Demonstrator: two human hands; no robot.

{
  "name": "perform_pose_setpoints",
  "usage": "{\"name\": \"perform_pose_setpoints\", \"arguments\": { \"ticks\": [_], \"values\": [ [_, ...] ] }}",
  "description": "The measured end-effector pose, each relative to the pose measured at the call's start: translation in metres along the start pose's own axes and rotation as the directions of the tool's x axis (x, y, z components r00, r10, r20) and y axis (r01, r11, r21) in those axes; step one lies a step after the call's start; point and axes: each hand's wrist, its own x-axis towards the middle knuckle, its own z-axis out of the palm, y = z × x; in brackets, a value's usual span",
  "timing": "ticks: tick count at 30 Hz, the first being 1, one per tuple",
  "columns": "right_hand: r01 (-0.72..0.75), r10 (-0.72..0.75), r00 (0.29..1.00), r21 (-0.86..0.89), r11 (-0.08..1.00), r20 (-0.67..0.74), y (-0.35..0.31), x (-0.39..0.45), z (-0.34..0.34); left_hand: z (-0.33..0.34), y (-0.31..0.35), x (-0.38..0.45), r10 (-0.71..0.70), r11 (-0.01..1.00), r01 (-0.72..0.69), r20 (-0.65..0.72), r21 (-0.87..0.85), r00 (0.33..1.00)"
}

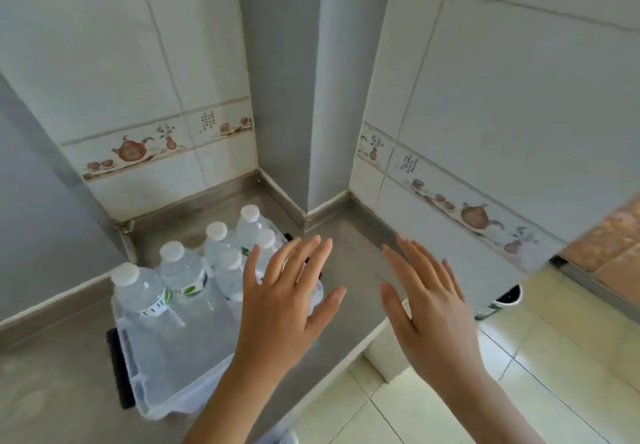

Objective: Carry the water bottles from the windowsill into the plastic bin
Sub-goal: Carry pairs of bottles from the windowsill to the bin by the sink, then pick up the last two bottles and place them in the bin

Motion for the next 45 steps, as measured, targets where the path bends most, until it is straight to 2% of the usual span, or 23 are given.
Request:
{"name": "perform_pose_setpoints", "arguments": {
  "ticks": [4,9,14,21,27,31,36,42,45],
  "values": [
    [-0.157,0.155,0.985,-0.032,0.987,-0.070,0.058,-0.062,-0.039,0.023,0.081,-0.010,0.141,0.988,-0.135,0.093,-0.071,0.986],
    [-0.368,0.352,0.922,-0.082,0.926,-0.161,0.122,-0.148,-0.085,0.048,0.182,-0.029,0.309,0.944,-0.277,0.187,-0.181,0.932],
    [-0.561,0.522,0.819,-0.140,0.816,-0.236,0.167,-0.227,-0.128,0.072,0.284,-0.046,0.473,0.869,-0.402,0.241,-0.290,0.848],
    [-0.758,0.681,0.634,-0.119,0.641,-0.367,0.214,-0.302,-0.173,0.102,0.392,-0.052,0.667,0.709,-0.543,0.179,-0.450,0.723],
    [-0.851,0.748,0.499,-0.084,0.519,-0.437,0.265,-0.316,-0.184,0.152,0.458,-0.031,0.780,0.591,-0.632,0.153,-0.502,0.607],
    [-0.891,0.783,0.435,-0.089,0.445,-0.444,0.316,-0.308,-0.191,0.194,0.505,0.000,0.812,0.545,-0.649,0.141,-0.531,0.567],
    [-0.911,0.800,0.406,-0.127,0.392,-0.442,0.374,-0.291,-0.203,0.238,0.564,0.047,0.846,0.472,-0.673,0.076,-0.569,0.528],
    [-0.959,0.816,0.270,-0.067,0.276,-0.511,0.438,-0.286,-0.225,0.279,0.637,0.083,0.905,0.340,-0.719,0.002,-0.606,0.426],
    [-0.973,0.820,0.217,-0.049,0.225,-0.529,0.468,-0.294,-0.235,0.298,0.671,0.088,0.912,0.305,-0.708,-0.018,-0.637,0.410]
  ]
}}
